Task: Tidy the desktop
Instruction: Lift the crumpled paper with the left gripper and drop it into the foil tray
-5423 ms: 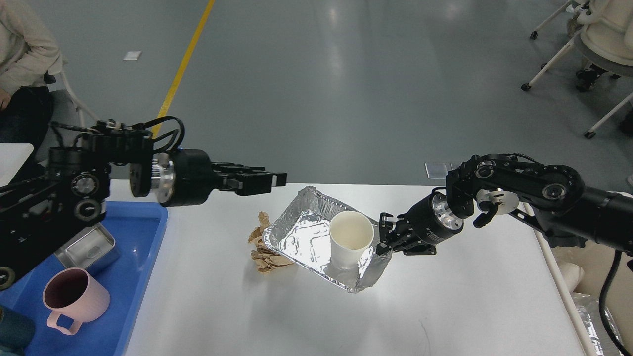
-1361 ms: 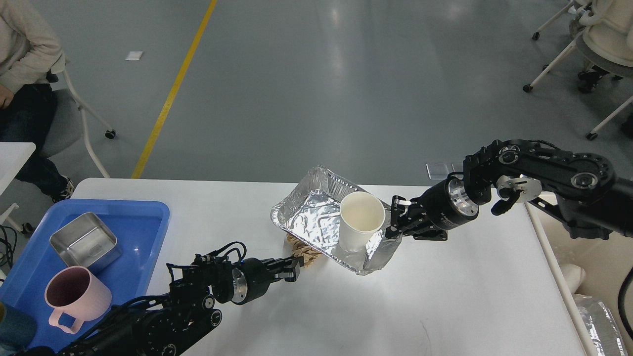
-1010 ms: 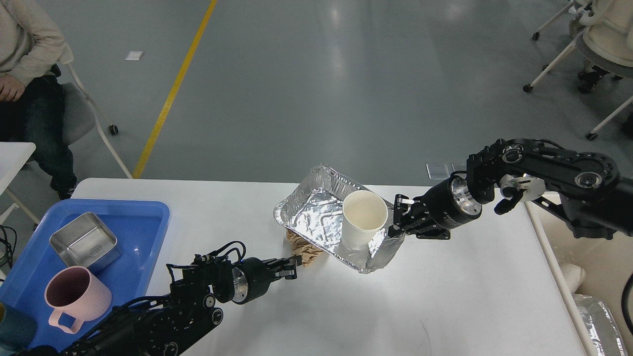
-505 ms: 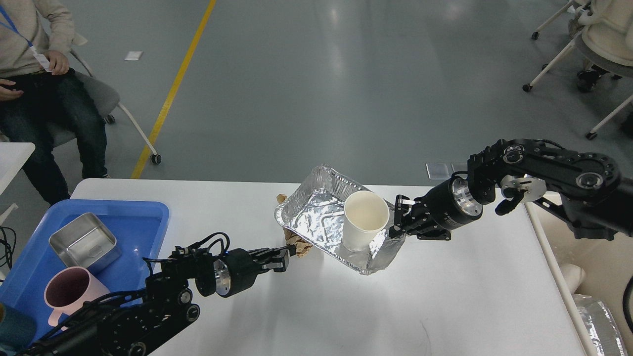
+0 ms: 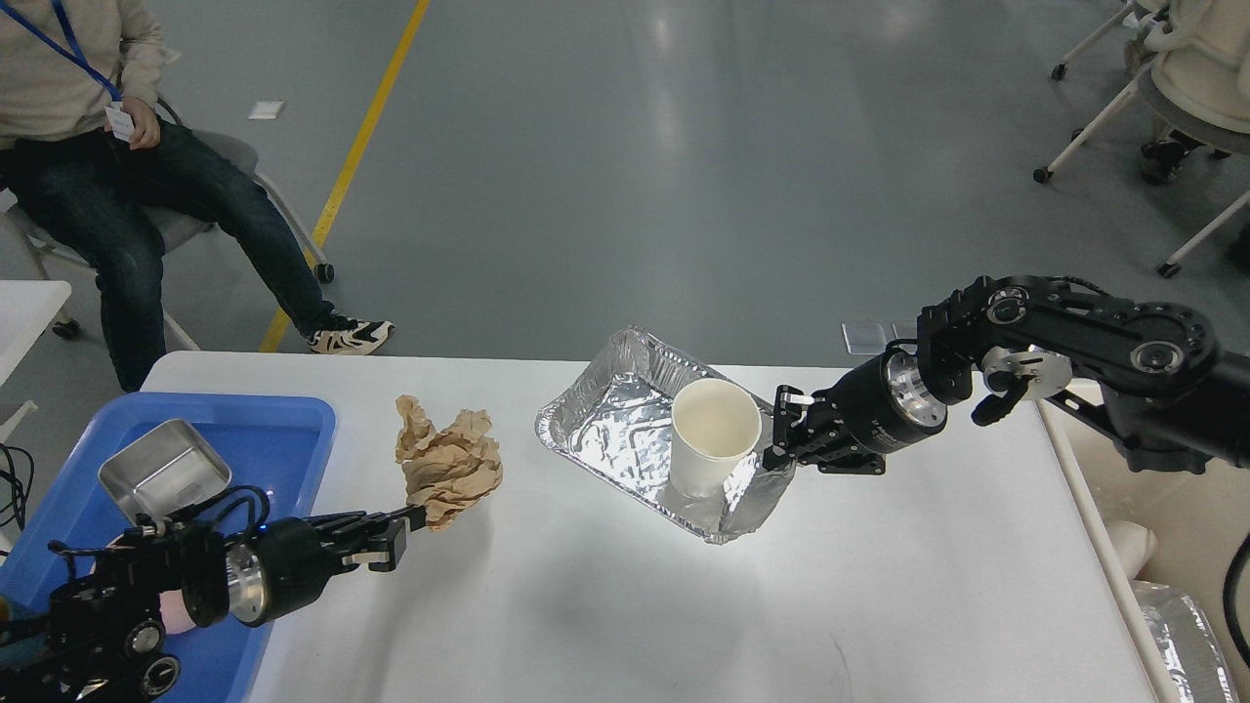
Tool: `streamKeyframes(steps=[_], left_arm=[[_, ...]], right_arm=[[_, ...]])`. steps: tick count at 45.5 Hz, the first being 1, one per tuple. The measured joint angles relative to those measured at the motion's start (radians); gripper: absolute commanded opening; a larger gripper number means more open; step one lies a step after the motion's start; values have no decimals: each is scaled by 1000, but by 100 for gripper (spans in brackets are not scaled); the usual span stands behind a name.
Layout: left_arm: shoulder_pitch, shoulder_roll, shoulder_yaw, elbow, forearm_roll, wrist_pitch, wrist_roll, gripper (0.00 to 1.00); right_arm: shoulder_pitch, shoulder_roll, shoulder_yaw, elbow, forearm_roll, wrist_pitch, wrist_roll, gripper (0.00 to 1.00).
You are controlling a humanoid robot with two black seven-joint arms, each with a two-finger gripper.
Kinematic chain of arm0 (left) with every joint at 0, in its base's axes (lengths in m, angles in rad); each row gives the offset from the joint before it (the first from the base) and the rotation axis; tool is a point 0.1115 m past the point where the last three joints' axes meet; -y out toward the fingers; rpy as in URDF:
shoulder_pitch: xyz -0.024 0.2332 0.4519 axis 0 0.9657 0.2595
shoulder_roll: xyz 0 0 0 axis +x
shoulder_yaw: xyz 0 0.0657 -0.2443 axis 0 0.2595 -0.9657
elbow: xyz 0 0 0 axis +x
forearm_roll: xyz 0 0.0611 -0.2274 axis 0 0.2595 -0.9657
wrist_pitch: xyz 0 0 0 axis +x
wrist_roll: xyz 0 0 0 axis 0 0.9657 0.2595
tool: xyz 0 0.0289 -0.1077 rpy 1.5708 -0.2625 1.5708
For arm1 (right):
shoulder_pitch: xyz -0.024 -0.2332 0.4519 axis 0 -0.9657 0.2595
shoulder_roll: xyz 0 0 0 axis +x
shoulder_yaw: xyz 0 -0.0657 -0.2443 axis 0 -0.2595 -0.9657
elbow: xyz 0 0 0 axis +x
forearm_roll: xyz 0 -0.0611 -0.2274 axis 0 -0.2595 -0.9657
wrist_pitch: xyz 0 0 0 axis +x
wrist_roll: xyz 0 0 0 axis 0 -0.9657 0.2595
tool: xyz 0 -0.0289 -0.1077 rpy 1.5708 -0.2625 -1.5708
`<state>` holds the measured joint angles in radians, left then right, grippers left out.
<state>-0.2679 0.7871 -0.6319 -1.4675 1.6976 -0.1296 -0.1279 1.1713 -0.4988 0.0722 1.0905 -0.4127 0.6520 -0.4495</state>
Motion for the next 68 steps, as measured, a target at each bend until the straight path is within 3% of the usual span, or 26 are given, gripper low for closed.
streamKeyframes(steps=[10, 20, 25, 32, 42, 53, 68], left_arm=[[105, 169, -145, -174, -56, -5, -20, 0], [112, 259, -297, -216, -163, -3, -71, 0], [64, 236, -366, -217, -208, -12, -67, 0], [-113, 197, -402, -213, -277, -60, -51, 0], [-303, 150, -404, -212, -366, -131, -5, 0], [-323, 68, -368, -203, -363, -179, 4, 1], [-356, -126, -100, -152, -193, -186, 19, 1]], right_arm=[[-1, -1, 0, 0, 0, 0, 0, 0], [-1, -8, 0, 2, 0, 0, 0, 0], [-2, -9, 0, 2, 0, 1, 0, 0], [-2, -4, 1, 2, 0, 1, 0, 0], [0, -4, 1, 2, 0, 1, 0, 0], [1, -5, 0, 3, 0, 1, 0, 0], [1, -5, 1, 2, -1, 0, 0, 0]])
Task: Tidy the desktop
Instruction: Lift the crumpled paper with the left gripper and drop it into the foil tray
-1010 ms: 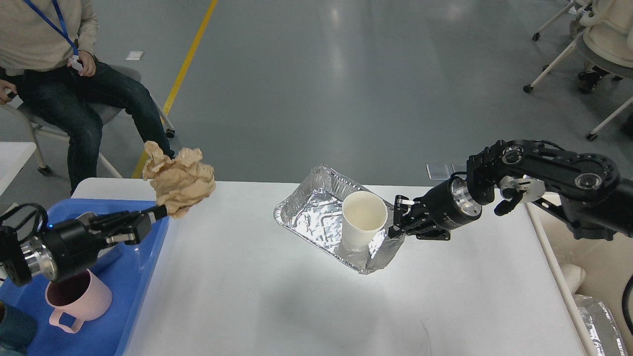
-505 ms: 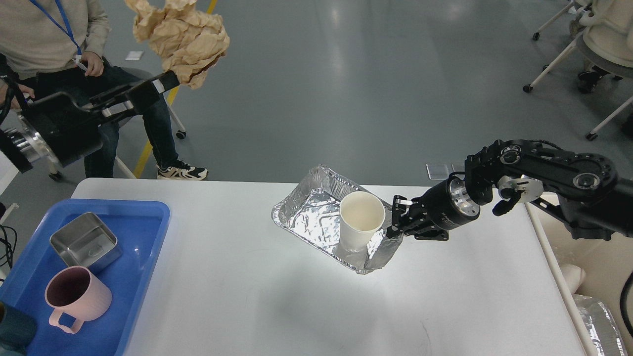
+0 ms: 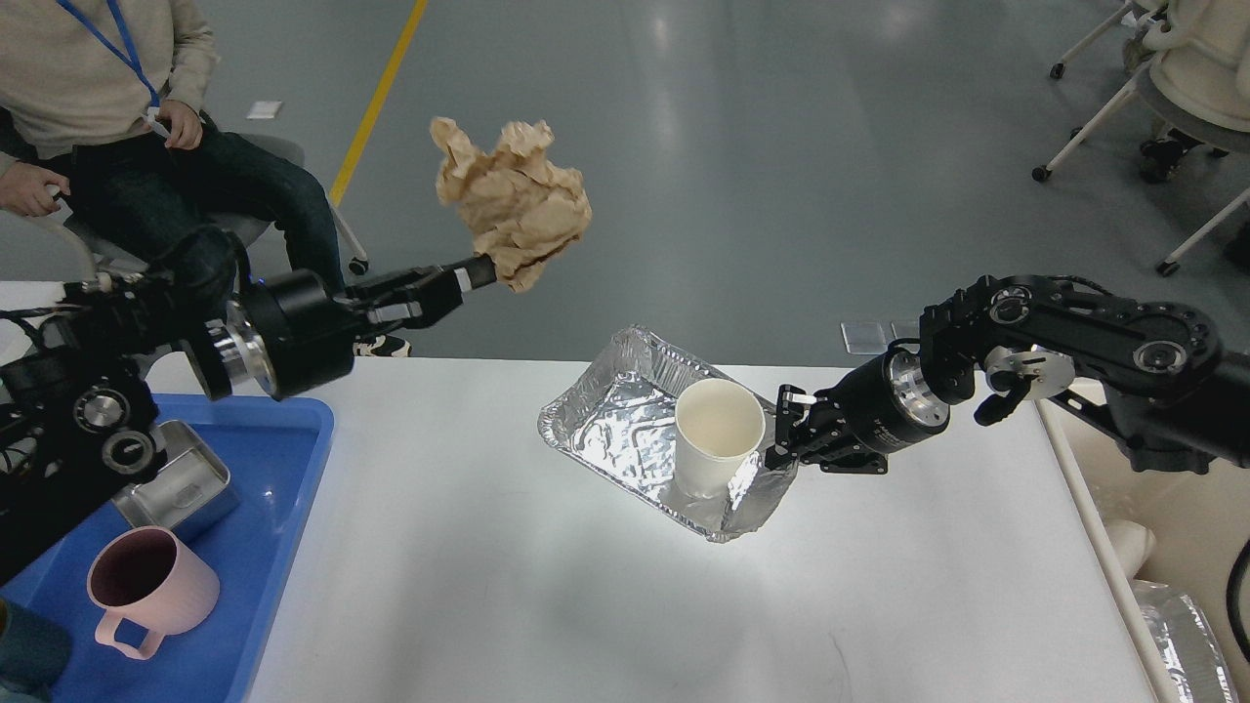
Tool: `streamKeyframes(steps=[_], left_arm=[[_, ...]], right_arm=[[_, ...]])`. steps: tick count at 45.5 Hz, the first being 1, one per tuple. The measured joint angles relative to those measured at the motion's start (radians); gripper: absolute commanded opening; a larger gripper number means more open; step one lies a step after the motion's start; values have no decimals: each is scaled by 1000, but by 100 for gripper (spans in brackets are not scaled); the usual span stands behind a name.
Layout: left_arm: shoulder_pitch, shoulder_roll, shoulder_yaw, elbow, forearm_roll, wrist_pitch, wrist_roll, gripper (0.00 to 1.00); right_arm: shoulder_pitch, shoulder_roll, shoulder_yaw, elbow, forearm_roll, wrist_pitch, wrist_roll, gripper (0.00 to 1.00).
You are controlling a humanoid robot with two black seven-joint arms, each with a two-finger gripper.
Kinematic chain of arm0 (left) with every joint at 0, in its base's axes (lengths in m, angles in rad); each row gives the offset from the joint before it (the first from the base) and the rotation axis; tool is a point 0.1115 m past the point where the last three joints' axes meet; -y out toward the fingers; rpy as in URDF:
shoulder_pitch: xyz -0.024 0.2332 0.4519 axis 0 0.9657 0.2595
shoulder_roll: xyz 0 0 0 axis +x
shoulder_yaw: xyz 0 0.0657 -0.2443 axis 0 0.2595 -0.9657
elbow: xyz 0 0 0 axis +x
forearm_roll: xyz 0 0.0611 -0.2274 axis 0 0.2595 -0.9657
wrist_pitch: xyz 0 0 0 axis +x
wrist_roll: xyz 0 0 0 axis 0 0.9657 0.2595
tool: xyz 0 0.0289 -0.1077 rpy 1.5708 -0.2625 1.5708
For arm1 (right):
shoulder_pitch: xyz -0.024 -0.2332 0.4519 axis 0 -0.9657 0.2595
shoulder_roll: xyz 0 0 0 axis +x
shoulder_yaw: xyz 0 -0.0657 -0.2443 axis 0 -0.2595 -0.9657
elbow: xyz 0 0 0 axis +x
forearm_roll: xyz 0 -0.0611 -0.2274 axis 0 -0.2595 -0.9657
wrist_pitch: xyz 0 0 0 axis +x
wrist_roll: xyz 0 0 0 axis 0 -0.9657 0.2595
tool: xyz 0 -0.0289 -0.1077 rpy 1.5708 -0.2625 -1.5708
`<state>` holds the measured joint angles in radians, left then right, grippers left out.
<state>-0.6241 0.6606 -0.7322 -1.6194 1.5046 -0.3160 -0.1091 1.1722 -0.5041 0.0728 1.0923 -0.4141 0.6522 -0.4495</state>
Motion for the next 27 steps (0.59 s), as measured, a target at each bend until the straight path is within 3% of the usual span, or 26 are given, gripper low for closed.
streamKeyframes(steps=[7, 11, 13, 16, 27], left_arm=[[9, -64, 61, 14, 74, 0, 0, 3], [15, -99, 98, 32, 120, 0, 0, 10], [21, -110, 107, 40, 137, 0, 0, 24], [34, -119, 109, 51, 153, 4, 0, 60], [46, -109, 94, 59, 158, 9, 0, 94]], right_arm=[[1, -2, 0, 0, 0, 0, 0, 0], [1, -4, 0, 0, 0, 0, 0, 0], [1, -5, 0, 0, 0, 0, 0, 0], [1, -7, 0, 1, 0, 0, 0, 0], [0, -17, 7, 1, 0, 1, 0, 0]])
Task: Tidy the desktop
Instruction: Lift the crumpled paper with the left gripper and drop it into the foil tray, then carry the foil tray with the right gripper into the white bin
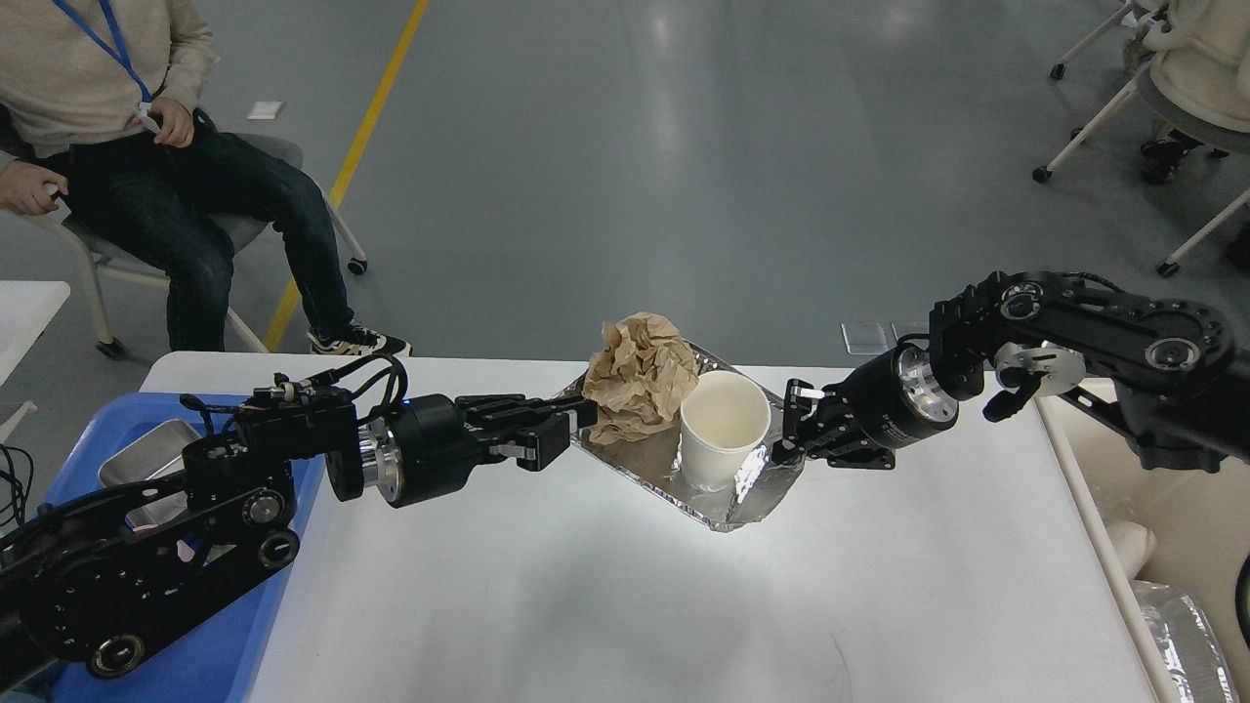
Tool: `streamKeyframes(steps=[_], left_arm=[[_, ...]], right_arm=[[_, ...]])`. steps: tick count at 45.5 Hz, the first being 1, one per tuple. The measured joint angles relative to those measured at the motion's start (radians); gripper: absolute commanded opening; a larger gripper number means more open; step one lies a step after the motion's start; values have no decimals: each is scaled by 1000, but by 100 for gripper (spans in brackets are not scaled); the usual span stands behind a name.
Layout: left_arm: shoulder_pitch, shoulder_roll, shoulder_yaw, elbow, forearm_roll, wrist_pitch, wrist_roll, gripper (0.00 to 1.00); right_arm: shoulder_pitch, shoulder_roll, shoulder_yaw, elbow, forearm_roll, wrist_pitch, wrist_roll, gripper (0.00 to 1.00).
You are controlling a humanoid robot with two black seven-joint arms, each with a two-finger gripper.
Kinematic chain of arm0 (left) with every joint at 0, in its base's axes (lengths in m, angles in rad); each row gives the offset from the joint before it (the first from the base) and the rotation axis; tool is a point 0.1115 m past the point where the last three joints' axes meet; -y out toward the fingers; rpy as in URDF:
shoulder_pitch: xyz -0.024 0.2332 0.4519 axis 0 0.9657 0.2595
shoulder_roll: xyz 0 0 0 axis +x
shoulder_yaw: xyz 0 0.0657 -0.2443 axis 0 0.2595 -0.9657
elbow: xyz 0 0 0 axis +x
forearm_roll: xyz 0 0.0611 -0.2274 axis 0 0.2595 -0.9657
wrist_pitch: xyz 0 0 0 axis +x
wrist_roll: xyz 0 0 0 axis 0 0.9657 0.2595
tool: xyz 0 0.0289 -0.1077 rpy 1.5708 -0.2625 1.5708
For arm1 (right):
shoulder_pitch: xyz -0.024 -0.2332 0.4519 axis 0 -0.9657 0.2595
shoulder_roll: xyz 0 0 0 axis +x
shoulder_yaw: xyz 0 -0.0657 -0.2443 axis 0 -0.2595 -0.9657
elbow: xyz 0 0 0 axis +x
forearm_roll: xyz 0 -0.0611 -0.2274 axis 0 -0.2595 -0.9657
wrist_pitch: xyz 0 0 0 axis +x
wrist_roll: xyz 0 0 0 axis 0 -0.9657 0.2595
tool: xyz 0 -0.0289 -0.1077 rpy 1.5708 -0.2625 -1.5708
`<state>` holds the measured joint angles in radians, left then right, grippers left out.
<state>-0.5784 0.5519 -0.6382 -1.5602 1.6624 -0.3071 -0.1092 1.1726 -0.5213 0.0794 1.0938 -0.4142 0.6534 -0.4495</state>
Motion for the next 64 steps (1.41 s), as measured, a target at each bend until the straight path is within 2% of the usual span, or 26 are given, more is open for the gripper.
streamKeyframes(steps=[10, 20, 28, 37, 49, 58, 64], left_arm=[[2, 5, -67, -4, -46, -9, -11, 97], [75, 5, -306, -4, -446, -10, 4, 97], [177, 5, -494, 8, -699, 1, 27, 97], [314, -20, -656, 59, -951, 15, 19, 97], [354, -148, -705, 241, -1316, 21, 15, 97], [339, -293, -722, 374, -1370, 21, 14, 97], [329, -348, -724, 427, -1372, 18, 14, 97]], right_arm=[[-9, -6, 4, -3, 0, -2, 0, 0], [-43, -51, 46, -9, 0, -15, 0, 0], [-76, -131, 97, -11, 1, -21, 0, 0], [-113, -277, 122, -50, 6, -41, 7, 0], [-202, -454, 130, -173, 45, -80, 15, 0], [-307, -512, 129, -298, 104, -80, 20, 0], [-367, -517, 129, -403, 128, -83, 21, 0]])
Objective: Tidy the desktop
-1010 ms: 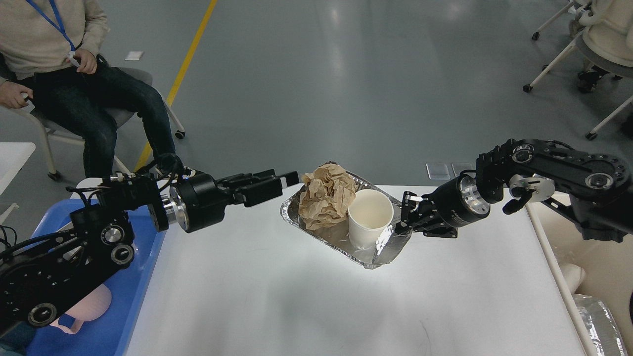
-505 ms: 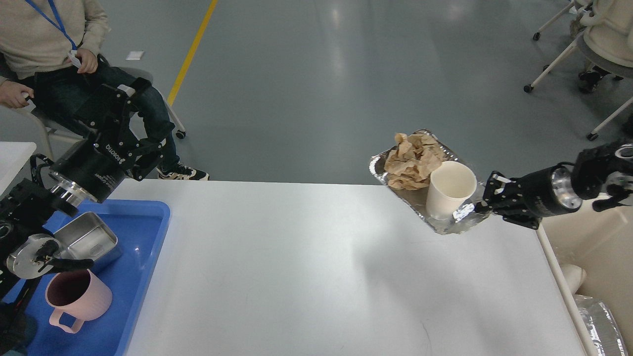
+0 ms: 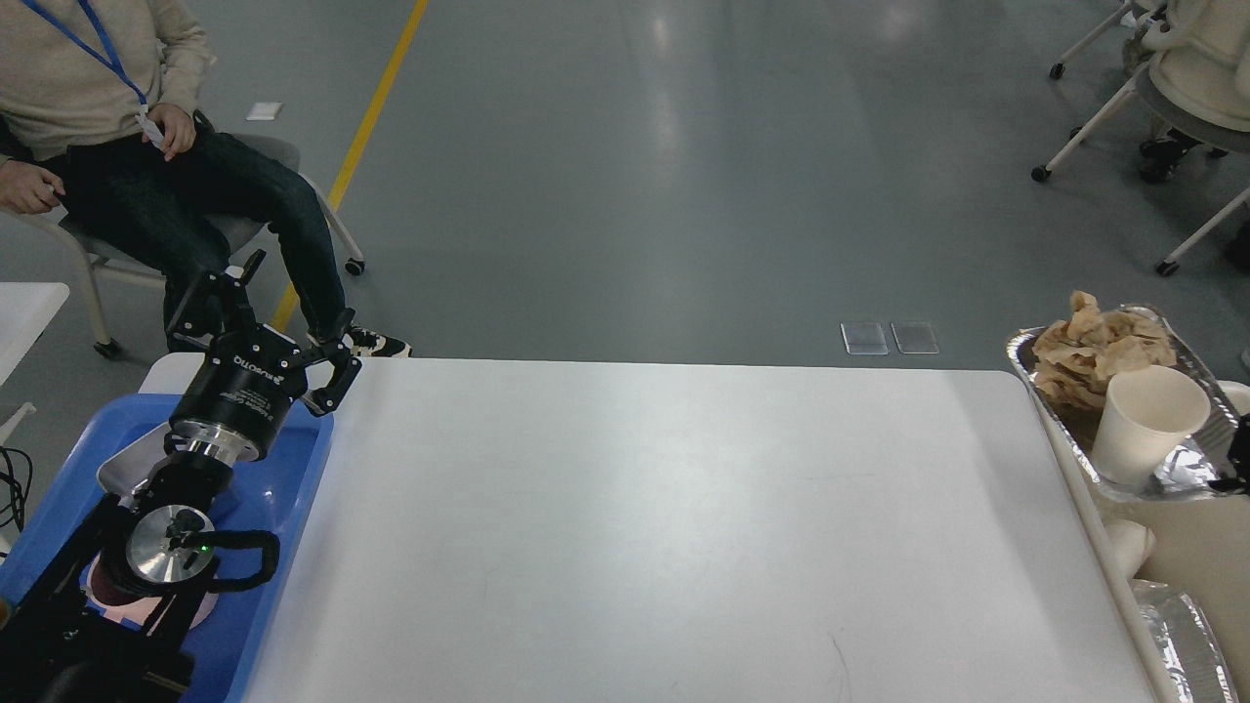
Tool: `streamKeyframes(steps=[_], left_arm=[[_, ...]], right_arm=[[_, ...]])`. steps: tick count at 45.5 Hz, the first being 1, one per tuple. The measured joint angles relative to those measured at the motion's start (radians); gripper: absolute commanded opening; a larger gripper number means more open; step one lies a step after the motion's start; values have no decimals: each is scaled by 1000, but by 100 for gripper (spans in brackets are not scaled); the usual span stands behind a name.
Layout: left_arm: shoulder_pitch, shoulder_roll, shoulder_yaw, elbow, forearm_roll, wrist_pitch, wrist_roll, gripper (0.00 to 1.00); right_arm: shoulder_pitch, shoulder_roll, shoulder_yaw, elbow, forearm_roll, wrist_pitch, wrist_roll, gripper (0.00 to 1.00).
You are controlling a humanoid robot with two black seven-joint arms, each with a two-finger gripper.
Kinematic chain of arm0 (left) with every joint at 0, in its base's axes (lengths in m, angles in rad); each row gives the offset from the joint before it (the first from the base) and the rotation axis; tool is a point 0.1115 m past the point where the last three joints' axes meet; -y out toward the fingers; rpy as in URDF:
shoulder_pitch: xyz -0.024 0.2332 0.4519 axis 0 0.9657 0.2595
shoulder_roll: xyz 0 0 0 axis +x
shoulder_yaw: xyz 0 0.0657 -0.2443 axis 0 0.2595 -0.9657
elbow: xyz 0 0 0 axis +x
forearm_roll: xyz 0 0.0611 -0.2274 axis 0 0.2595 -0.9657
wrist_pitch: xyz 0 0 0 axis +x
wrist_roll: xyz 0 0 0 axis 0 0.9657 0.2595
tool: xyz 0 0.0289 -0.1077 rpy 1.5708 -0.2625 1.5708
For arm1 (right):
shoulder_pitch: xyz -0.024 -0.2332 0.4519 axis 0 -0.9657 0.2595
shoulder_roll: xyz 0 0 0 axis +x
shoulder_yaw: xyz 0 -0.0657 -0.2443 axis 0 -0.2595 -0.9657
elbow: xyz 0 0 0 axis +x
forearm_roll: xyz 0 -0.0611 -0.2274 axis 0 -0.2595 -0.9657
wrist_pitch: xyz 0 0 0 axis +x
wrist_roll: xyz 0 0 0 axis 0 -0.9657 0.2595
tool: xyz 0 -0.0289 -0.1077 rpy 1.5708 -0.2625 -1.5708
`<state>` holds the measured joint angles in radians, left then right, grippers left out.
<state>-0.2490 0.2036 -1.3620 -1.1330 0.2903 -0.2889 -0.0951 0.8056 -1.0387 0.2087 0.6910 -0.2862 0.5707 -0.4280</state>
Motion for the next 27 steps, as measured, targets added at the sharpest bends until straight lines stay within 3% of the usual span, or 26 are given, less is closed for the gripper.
streamKeyframes(steps=[1, 5, 7, 17, 22, 27], left_arm=[[0, -4, 0, 3, 0, 0, 0, 97], [3, -10, 0, 17, 0, -1, 0, 97], [6, -11, 0, 24, 0, -1, 0, 97], [10, -9, 1, 35, 0, -1, 0, 97], [10, -7, 1, 36, 1, -1, 0, 97], [10, -7, 1, 36, 1, -1, 1, 97]], right_arm=[[-11, 1, 0, -21, 2, -3, 0, 1], [-45, 17, -7, -98, 3, -27, 0, 73], [-65, 33, -10, -138, 3, -50, 0, 100], [-117, 211, -13, -400, 0, -308, -2, 100], [-117, 333, -11, -532, 3, -358, -4, 100], [-100, 405, -10, -554, 4, -372, -4, 100]])
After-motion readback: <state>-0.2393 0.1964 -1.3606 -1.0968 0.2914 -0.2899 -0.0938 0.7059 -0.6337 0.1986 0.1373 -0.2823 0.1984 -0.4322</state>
